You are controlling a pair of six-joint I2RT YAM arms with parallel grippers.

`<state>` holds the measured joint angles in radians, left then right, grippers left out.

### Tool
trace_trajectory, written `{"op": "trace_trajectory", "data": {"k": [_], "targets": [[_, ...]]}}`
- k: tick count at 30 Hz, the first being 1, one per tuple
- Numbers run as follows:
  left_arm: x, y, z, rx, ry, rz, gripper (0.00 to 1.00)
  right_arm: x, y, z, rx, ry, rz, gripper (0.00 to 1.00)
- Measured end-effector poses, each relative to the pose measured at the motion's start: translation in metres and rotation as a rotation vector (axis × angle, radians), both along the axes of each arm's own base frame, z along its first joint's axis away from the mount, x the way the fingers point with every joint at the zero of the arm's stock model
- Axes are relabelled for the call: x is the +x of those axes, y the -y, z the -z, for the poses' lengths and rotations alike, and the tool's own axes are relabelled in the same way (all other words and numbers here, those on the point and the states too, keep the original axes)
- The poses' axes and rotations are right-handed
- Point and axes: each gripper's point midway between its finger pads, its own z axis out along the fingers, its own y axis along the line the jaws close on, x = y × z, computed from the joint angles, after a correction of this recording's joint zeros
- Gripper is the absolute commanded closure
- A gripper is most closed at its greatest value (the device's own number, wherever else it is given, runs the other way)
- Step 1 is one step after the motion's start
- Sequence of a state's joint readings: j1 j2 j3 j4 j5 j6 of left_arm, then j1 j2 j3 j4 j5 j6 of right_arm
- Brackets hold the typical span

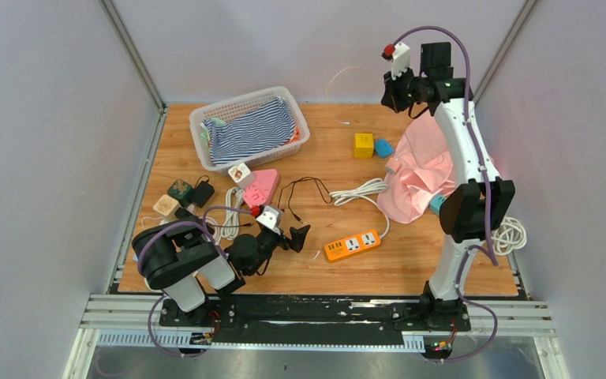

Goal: Pull the plug off the socket
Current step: Place the plug at the center of the board, then pick up the socket from the center of the board.

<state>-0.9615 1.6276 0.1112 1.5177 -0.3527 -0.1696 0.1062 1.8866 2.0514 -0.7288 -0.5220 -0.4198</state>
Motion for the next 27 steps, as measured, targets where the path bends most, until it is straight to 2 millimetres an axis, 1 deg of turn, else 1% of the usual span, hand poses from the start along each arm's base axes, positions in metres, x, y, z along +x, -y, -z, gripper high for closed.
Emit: {"op": "trace_trajectory", "data": {"k": [3,5,7,8,9,11,12,14,16,18,20,21,24,27], "targets": [[0.000,0.000,0.000,0.000,0.000,0.000,0.00,0.031,0.003,0.001,0.005,0.039,0.060,0.97],[0.000,0.000,0.000,0.000,0.000,0.000,0.00,0.048,0.006,0.011,-0.006,0.043,0.090,0.92],[0.000,0.000,0.000,0.000,0.000,0.000,0.00,0.062,0.010,0.031,-0.029,0.026,0.115,0.84],[0.000,0.000,0.000,0.000,0.000,0.000,0.00,0.067,0.013,0.045,-0.048,0.008,0.125,0.80],[0.000,0.000,0.000,0.000,0.000,0.000,0.00,0.072,0.016,0.063,-0.074,-0.016,0.134,0.74],[0.000,0.000,0.000,0.001,0.000,0.004,0.00,0.079,0.021,0.090,-0.111,-0.054,0.147,0.62],[0.000,0.001,0.000,0.001,0.000,0.008,0.00,0.081,0.024,0.103,-0.131,-0.073,0.150,0.58],[-0.001,0.002,0.000,0.001,0.001,0.018,0.00,0.081,0.028,0.123,-0.166,-0.109,0.149,0.51],[-0.002,0.004,0.000,0.003,0.001,0.035,0.00,0.077,0.031,0.132,-0.188,-0.135,0.149,0.48],[-0.005,0.008,0.000,0.008,0.006,0.070,0.00,0.075,0.033,0.130,-0.201,-0.135,0.149,0.47],[-0.011,0.014,0.000,0.018,0.015,0.124,0.00,0.069,0.035,0.122,-0.204,-0.123,0.148,0.47],[-0.013,0.017,0.000,0.022,0.019,0.148,0.00,0.063,0.035,0.117,-0.204,-0.120,0.148,0.47],[-0.023,0.026,0.000,0.036,0.033,0.231,0.00,0.031,0.036,0.096,-0.191,-0.109,0.138,0.48],[-0.030,0.032,0.000,0.042,0.041,0.283,0.00,-0.018,0.030,0.070,-0.141,-0.089,0.086,0.49]]}}
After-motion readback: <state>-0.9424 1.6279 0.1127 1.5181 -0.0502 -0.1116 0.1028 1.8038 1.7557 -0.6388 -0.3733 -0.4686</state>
